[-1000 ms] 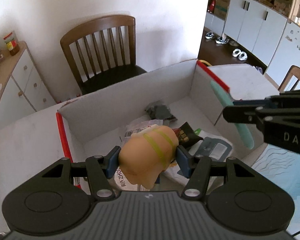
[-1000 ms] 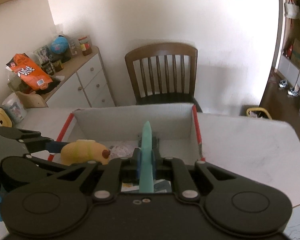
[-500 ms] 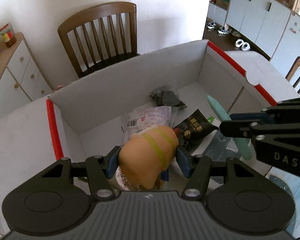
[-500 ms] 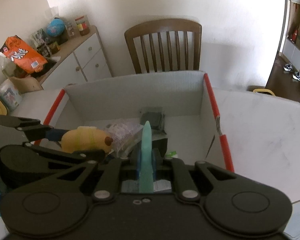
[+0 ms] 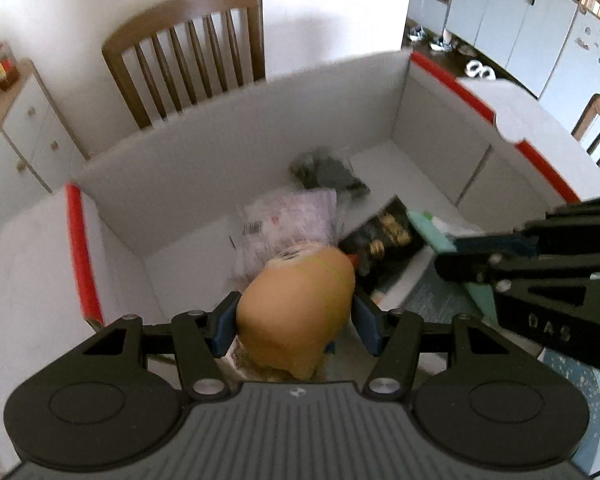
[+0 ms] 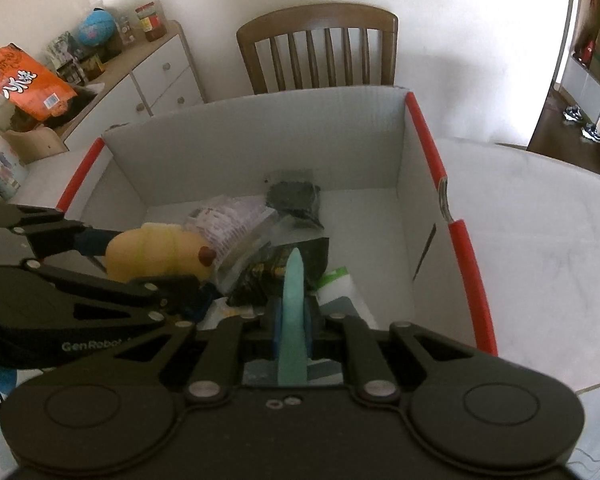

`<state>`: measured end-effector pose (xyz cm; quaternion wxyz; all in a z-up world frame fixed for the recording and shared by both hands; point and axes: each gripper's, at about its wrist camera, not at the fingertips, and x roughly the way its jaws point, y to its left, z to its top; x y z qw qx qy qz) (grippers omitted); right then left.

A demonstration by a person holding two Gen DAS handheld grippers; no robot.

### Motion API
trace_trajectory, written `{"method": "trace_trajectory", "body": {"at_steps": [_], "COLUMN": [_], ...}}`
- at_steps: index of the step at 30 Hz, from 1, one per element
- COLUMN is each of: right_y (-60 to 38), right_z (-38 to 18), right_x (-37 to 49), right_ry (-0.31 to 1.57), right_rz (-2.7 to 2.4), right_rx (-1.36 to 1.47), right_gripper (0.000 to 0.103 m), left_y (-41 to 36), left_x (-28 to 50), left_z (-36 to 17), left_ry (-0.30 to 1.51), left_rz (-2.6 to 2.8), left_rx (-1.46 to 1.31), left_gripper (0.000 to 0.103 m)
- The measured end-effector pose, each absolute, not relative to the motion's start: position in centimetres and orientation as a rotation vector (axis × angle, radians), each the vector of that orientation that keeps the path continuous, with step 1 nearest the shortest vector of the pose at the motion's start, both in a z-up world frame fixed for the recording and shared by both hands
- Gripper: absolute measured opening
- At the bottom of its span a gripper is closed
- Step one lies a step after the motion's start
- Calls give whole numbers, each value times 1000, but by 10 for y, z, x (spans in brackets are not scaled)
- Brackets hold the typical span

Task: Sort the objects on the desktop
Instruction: 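Open both tools to drop the plush toy and green stick into the box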

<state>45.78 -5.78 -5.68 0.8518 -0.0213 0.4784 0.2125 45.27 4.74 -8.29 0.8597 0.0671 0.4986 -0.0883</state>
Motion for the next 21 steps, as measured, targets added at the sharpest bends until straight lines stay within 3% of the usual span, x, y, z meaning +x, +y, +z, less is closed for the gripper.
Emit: {"method": "trace_trajectory", "body": {"at_steps": [7,12,21], "right_y": [-58,-58,-65], "right_z": [-58,-61,-45], "right_x": [459,460,453], "right_ry": [1013,1043,1023], "right_rz": [442,448,450], "right_rx": [-40,-49,-47], "right_gripper": [11,25,30], "left_y": [46,47,52], "left_x": [453,451,439], "left_z": [-84,-81,-64], "left_ry": [1045,1046,1014], "left_rz": [-174,-157,-155], "left_rx": [155,142,96], "left_gripper": [58,61,65]}}
